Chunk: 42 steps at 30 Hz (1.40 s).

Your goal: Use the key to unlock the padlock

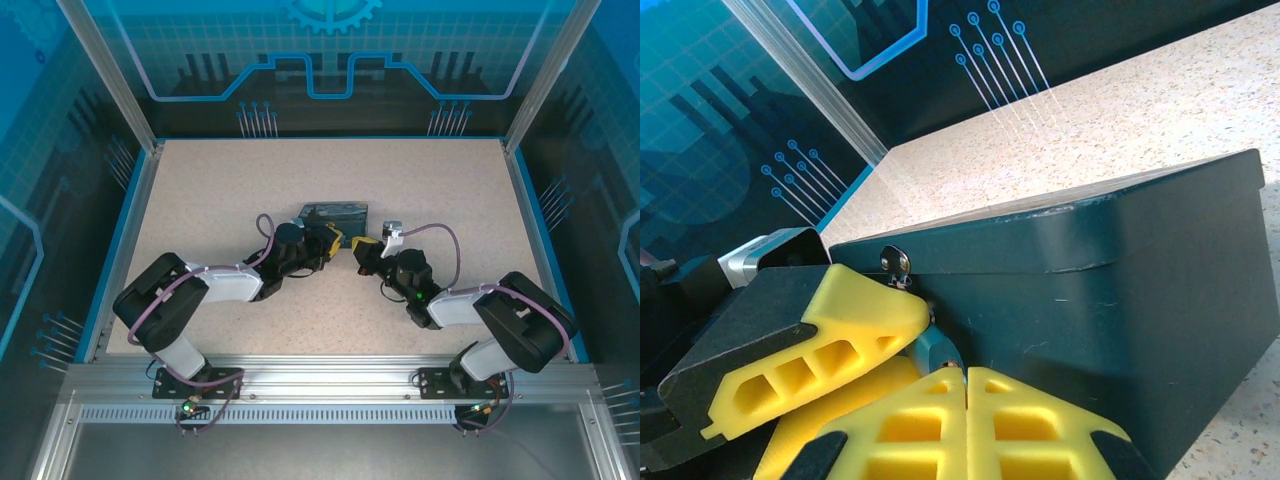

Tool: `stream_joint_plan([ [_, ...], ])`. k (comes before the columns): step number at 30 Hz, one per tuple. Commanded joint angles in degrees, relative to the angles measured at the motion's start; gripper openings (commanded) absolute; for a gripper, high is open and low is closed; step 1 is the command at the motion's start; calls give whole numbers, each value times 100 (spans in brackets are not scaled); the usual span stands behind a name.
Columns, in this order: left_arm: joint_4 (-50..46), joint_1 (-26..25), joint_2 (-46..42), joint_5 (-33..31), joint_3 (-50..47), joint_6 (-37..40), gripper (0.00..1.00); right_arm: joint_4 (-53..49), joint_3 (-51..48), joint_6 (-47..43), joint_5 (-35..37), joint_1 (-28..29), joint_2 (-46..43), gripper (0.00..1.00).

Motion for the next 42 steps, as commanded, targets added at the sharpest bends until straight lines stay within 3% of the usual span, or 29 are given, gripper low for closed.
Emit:
stream_joint_plan([
  [1, 447, -36, -3, 62, 167, -76, 0, 240, 172, 10, -41, 62, 109, 0],
  [42, 530, -40, 22, 110, 123, -118, 0, 367, 242, 1, -134, -77, 130, 0],
])
